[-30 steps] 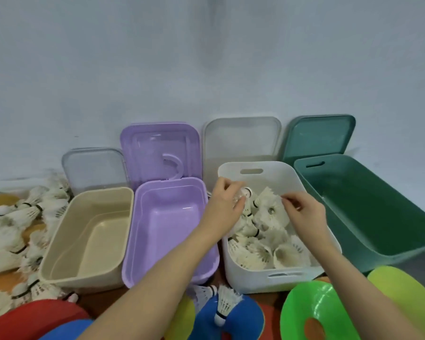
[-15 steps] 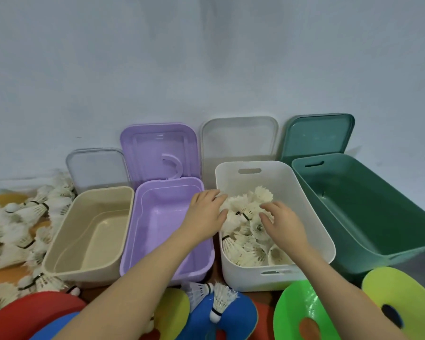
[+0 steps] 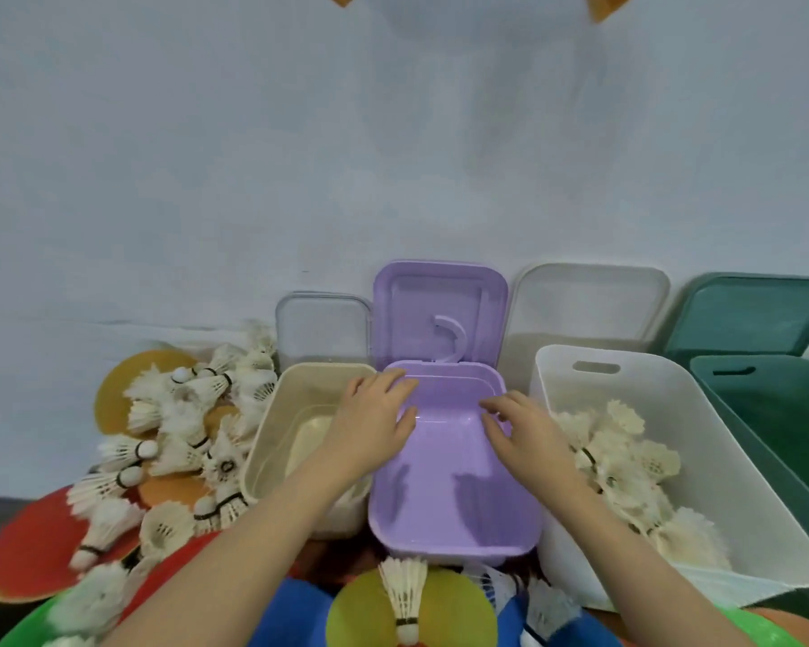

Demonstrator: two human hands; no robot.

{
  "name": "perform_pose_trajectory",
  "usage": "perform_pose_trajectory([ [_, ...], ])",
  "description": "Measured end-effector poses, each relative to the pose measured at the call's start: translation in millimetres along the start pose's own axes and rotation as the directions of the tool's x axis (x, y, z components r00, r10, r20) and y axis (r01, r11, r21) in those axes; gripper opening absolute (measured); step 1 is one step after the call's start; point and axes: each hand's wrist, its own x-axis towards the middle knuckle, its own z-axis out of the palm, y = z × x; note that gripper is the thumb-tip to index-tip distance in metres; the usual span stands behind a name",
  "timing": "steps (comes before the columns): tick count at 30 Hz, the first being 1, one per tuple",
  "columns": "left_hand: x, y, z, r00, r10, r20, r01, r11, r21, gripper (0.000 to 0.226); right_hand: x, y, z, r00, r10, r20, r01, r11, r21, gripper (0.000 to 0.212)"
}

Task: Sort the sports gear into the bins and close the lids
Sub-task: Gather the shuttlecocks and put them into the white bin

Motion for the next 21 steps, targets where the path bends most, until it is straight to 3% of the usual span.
perform_pose_trajectory([
  [5, -23.3, -76.8, -29.5, 0.995, -0.101, -0.024, 0.1, 0.995, -0.012, 0.048, 23.4, -62.3, 46.5, 0.999, 0.024, 0.037, -0.026, 0.998, 0.056, 0.017],
  [10, -40.3, -157.8, -38.0, 0.985, -0.173, -0.019, 0.172, 0.984, -0.038, 0.068, 55.2, -117.2, 98.9, 0.997, -0.008, 0.071, 0.004, 0.998, 0.058, 0.016],
  [13, -42.1, -201.4, -38.9, 0.98, -0.198, -0.028, 0.197, 0.979, -0.048, 0.061, 77.0, -142.4, 132.9, 0.992, -0.032, 0.121, 0.028, 0.999, 0.034, 0.015],
  [16, -36.7, -239.0, -36.7, 0.975, -0.223, 0.001, 0.223, 0.974, -0.049, 0.039, 99.6, -161.0, 162.9, 0.988, -0.058, 0.145, 0.058, 0.998, 0.01, 0.019],
  [21, -16.5, -286.0, -22.5, 0.96, -0.271, 0.071, 0.276, 0.958, -0.079, 0.038, 135.6, -179.5, 207.3, 0.975, -0.011, 0.224, 0.023, 0.998, -0.051, 0.022],
])
